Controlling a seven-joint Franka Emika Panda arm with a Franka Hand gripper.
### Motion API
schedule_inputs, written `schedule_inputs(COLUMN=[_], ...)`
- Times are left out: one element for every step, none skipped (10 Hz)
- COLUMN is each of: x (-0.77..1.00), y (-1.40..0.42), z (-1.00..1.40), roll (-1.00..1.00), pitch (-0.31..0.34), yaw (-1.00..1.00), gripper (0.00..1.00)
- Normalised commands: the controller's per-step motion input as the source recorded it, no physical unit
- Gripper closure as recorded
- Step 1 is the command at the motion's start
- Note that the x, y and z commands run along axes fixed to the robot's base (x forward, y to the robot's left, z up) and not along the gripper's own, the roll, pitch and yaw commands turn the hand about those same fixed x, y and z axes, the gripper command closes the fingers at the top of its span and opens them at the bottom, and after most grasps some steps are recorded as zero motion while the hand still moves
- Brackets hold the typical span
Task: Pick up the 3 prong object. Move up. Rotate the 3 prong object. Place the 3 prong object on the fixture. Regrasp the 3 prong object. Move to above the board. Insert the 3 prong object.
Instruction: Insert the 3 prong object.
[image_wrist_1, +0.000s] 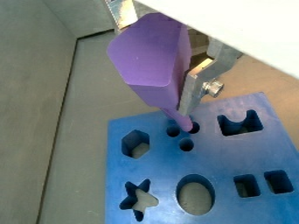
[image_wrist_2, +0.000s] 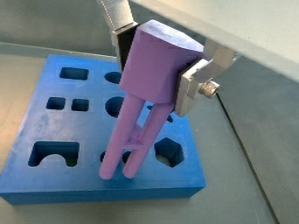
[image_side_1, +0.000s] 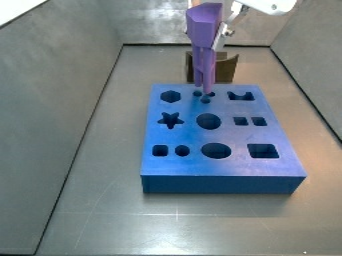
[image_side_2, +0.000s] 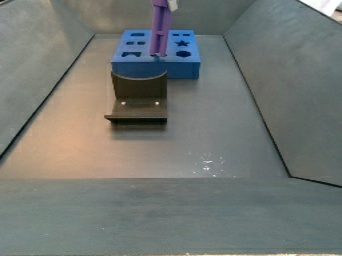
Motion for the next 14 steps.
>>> schedule_inputs(x=[0.25, 0.4, 0.41, 0.0, 0.0, 0.0, 0.0, 0.11, 0.14, 0.15, 0.15, 0.15, 0.15, 0.13], y=[-0.02, -0.03, 0.03, 0.0, 0.01, 0.08, 0.1, 0.06, 0.01, 0.0, 0.0, 0.0, 0.0, 0.11], z=[0.34, 0.39, 0.0, -0.01, 0.0, 0.2, 0.1, 0.16, 0.17, 0.17, 0.17, 0.17, 0.17, 0.07], roll=[-0.04, 0.0, 0.0, 0.0, -0.01, -0.13, -0.5, -0.5, -0.5, -0.5, -0.5, -0.5, -0.5, -0.5], pitch=[0.38, 0.387, 0.191, 0.004, 0.0, 0.003, 0.38, 0.324, 0.309, 0.301, 0.301, 0.304, 0.3, 0.237], yaw=[0.13, 0.12, 0.0, 0.0, 0.0, 0.0, -0.09, -0.13, -0.17, -0.18, -0.18, -0.18, -0.18, -0.15], gripper=[1.0, 1.0, 1.0, 1.0, 1.0, 1.0, 1.0, 1.0, 1.0, 1.0, 1.0, 1.0, 1.0, 1.0])
